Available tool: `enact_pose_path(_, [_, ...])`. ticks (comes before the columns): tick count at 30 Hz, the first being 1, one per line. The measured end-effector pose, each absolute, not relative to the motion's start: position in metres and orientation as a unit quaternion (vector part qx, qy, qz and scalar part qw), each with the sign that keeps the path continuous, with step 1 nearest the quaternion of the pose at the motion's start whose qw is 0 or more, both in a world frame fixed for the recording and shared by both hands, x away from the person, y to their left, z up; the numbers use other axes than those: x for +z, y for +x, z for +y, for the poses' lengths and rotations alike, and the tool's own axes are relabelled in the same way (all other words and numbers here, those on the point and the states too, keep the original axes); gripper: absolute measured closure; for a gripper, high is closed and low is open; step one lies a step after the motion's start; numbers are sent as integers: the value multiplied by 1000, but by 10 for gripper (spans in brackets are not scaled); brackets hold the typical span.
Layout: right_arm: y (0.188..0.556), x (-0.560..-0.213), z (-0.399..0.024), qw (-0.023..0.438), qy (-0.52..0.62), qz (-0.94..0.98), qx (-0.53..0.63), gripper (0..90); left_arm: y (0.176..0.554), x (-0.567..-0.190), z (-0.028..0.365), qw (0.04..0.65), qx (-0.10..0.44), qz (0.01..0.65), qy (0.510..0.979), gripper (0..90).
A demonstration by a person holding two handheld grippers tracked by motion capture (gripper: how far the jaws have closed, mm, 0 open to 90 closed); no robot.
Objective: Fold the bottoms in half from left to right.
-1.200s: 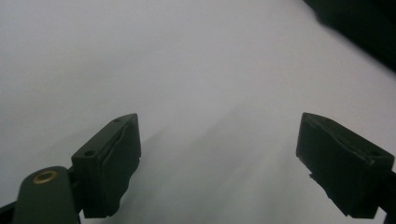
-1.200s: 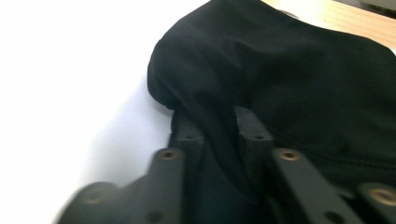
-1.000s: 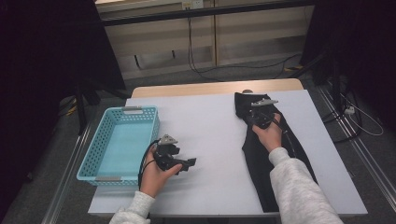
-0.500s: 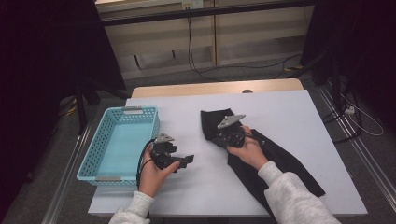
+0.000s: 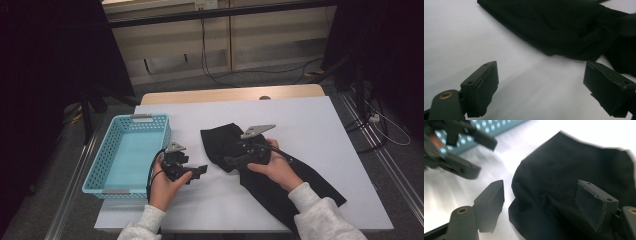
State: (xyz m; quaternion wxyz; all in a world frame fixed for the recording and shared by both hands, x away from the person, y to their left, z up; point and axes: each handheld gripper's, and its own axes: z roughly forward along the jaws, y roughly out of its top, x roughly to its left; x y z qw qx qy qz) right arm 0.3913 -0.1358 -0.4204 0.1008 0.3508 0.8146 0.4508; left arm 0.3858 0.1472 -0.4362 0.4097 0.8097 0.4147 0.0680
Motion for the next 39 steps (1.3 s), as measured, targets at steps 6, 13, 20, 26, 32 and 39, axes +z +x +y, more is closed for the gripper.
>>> enact_pose_path(6, [378, -409, -161, 137, 365, 803, 451, 188, 387, -436, 145, 414, 66, 415, 808, 121])
enact_pose_path(13, [364, -423, -199, 162, 401, 801, 413, 193, 390, -436, 143, 415, 66, 412, 808, 122])
enact_pose_path(20, [339, -432, -243, 196, 437, 791, 381, 185, 392, -438, 138, 414, 61, 408, 811, 124])
enact_pose_path(26, [318, -432, -276, 216, 471, 770, 373, 190, 396, -436, 135, 417, 62, 406, 811, 125])
enact_pose_path(32, [301, -434, -304, 223, 494, 756, 367, 245, 400, -434, 132, 417, 62, 402, 813, 126])
enact_pose_path(39, [292, -444, -320, 224, 522, 753, 333, 300, 405, -435, 125, 418, 61, 396, 815, 128])
